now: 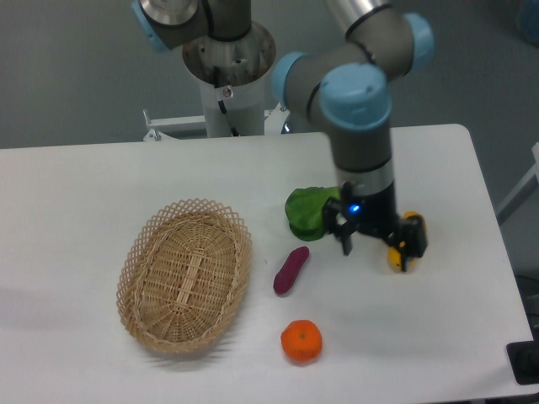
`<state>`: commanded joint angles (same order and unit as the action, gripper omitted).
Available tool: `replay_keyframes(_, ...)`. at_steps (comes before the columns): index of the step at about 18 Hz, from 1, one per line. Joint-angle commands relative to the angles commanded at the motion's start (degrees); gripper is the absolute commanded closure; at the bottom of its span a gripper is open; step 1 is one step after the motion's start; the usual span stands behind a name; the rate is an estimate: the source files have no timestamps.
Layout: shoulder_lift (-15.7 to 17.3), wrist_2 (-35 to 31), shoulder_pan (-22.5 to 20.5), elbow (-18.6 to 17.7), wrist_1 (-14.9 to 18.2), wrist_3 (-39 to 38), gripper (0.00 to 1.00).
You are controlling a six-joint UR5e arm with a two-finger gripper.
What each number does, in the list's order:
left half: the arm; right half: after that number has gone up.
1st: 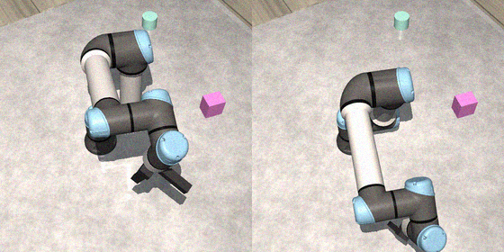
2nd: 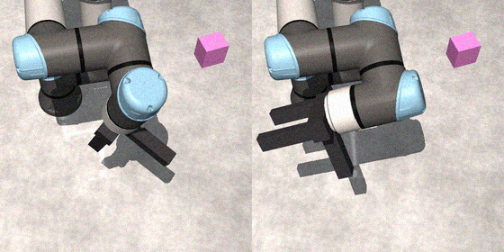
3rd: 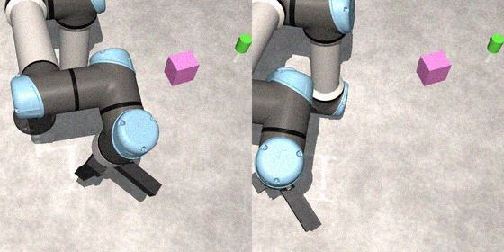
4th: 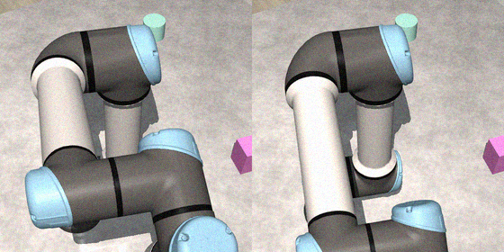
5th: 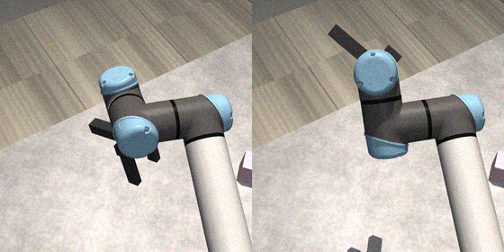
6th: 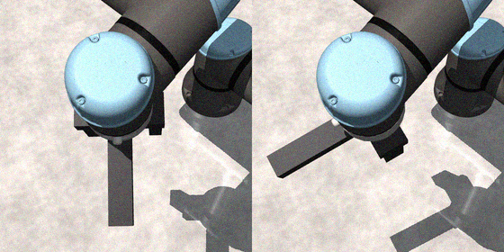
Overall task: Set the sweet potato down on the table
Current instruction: 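Open the gripper to release the sweet potato and move toward the yellow vegetable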
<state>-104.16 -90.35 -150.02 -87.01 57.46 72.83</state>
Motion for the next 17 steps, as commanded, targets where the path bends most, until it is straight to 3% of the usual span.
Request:
replay_keyframes(4,3.8,0.5,-5.5,0.0,7.1,13.7,0.00)
replay_keyframes(8,6.2,2.1,-10.4,-0.1,11.6,25.3,0.00)
replay_keyframes(11,6.8,3.3,-12.0,-0.4,12.1,29.6,0.00)
replay_keyframes(17,7.0,5.2,-12.5,-0.9,12.1,29.9,0.00)
